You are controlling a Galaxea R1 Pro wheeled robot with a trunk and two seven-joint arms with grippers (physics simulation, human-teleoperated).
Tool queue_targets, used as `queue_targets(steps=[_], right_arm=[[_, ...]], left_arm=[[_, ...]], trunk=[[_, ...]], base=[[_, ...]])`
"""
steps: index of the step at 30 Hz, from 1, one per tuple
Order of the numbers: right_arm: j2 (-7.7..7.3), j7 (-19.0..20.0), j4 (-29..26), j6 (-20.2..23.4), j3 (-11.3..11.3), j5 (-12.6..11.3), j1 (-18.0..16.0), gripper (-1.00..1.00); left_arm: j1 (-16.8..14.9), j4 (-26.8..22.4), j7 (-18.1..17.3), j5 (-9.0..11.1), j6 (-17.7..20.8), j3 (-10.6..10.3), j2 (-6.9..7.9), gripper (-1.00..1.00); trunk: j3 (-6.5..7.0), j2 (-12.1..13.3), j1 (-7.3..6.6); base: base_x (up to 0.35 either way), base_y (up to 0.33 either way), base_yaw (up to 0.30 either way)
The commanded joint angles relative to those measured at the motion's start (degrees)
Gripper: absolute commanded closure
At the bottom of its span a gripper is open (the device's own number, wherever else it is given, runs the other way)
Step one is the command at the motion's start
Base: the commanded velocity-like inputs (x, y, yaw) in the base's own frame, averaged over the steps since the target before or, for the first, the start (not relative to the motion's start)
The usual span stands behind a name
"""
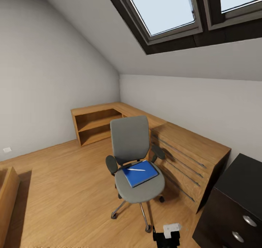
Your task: In the bedroom, organize the workspace by keeping the computer under the desk, ensuring the monitor is on the desk, placing the keyboard on the desk next to the monitor, placing the mouse on the desk next to the keyboard, moving the folder from the swivel chair onto the desk next to the mouse, stacking the notebook on top of the folder with the pen on top of the notebook, and positioning the swivel chair next to the desk.
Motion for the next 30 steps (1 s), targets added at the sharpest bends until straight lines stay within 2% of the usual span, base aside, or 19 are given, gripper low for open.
queue_targets(steps=[1, 16, 18, 19, 21, 23, 25, 28, 30], right_arm=[[0.01, -0.6, 0.1, -0.1, 0.2, 0.6, -0.1, -1.00], [0.01, -0.6, 0.1, -0.1, 0.2, 0.6, -0.1, -1.00], [-0.03, -0.6, 0.1, -0.1, 0.2, 0.7, -0.1, -1.00], [-0.06, -0.5, 0.1, -0.2, 0.2, 0.7, -0.1, -1.00], [-0.24, -0.5, 0.1, -0.2, 0.3, 0.8, 0.3, -1.00], [-0.53, -0.5, 0.1, -0.2, 0.3, 0.8, 0.4, -1.00], [-0.88, -0.5, 0.1, -0.2, 0.3, 0.8, 0.5, -1.00], [-1.04, -0.5, 0.0, -0.2, 0.3, 0.8, 0.5, -1.00], [-1.12, -0.5, 0.1, -0.2, 0.4, 0.7, 0.5, -1.00]], left_arm=[[-0.1, 0.0, 0.3, 0.6, -0.3, -0.5, 0.06, -1.00], [-0.1, 0.0, 0.4, 0.7, -1.1, 0.0, 0.51, -1.00], [-0.1, 0.0, 0.4, 0.8, -1.4, 1.6, 0.66, -1.00], [-0.1, 0.0, 0.4, 0.8, -1.5, 2.9, 0.70, -1.00], [-0.1, 0.1, 0.3, 0.8, -1.6, 7.1, 0.74, -1.00], [-0.1, 0.1, 0.2, 0.8, -1.6, 9.0, 0.75, -1.00], [-0.1, 0.1, 0.1, 0.7, -1.7, 10.2, 0.76, -1.00], [-0.1, 0.0, 0.1, 0.6, -1.8, 10.7, 0.71, -1.00], [-0.1, -0.1, 0.2, 0.5, -3.7, 11.0, 0.75, -1.00]], trunk=[[-0.07, 0.0, 0.00], [-0.08, 0.0, 0.00], [-0.08, 0.0, 0.00], [-0.09, 0.0, 0.00], [-0.09, 0.0, 0.00], [-0.09, 0.0, 0.00], [-0.09, 0.0, 0.00], [-0.09, 0.0, 0.00], [-0.10, 0.0, 0.00]], base=[[0.000, 0.000, 0.283], [0.003, 0.000, 0.261], [0.087, 0.000, 0.067], [0.181, 0.000, 0.033], [0.264, 0.000, 0.014], [0.287, 0.000, 0.007], [0.201, 0.000, 0.003], [0.093, 0.000, 0.001], [0.026, 0.000, 0.000]])
